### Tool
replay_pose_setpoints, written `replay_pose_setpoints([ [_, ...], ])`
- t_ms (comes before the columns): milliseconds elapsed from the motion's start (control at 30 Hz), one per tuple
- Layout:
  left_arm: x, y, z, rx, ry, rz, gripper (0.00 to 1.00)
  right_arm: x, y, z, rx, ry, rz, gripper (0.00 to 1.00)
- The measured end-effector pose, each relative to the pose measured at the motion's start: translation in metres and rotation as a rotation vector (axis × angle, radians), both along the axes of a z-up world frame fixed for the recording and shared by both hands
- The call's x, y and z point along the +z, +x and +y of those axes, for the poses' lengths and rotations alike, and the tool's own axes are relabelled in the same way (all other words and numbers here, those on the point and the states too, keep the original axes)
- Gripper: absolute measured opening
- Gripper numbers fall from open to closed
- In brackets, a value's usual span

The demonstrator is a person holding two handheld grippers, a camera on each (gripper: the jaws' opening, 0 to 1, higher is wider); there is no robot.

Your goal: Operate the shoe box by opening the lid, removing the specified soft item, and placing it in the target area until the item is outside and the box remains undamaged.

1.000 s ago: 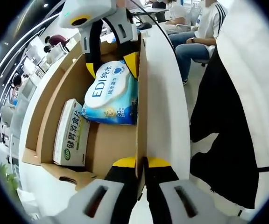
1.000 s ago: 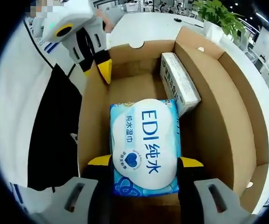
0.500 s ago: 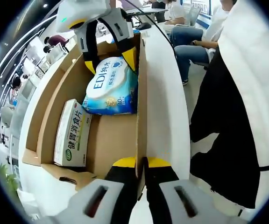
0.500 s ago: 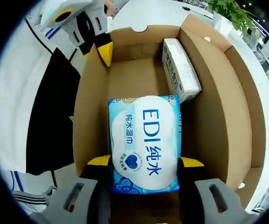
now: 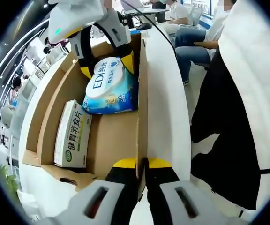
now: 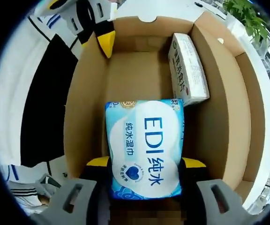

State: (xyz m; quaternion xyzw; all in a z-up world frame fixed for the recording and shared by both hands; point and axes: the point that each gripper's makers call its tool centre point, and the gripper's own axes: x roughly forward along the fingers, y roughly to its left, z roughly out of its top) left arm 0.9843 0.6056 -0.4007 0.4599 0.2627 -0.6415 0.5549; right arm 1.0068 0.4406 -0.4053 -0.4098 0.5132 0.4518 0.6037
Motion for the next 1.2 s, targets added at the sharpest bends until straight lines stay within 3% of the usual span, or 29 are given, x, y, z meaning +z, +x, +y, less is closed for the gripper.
replay_pose_setpoints([
  [100,0.001,0.000,0.000,0.001,-0.007,-0.008,0.04,0.001,-0.002,0.002,-0.012,-0.010,0.010,0.60],
  [233,0.001,0.000,0.000,0.002,-0.007,-0.007,0.05,-0.011,0.001,0.008,0.003,-0.025,-0.004,0.63],
  [300,0.001,0.000,0.000,0.002,-0.007,-0.007,0.05,-0.006,0.000,0.014,0.009,-0.013,-0.018,0.63],
  [833,0.003,-0.001,-0.001,0.006,-0.008,-0.004,0.05,-0.030,0.000,0.007,0.008,-0.099,0.021,0.70],
  [900,0.003,-0.001,-0.001,0.005,-0.007,-0.004,0.05,-0.042,0.004,0.007,0.014,-0.117,0.027,0.72],
  [967,0.003,-0.001,-0.001,0.005,-0.006,-0.005,0.05,-0.035,0.001,0.008,0.005,-0.120,0.058,0.72],
  [1200,0.002,-0.001,-0.001,0.001,-0.002,0.004,0.05,-0.036,0.000,0.008,0.008,-0.148,0.071,0.74],
])
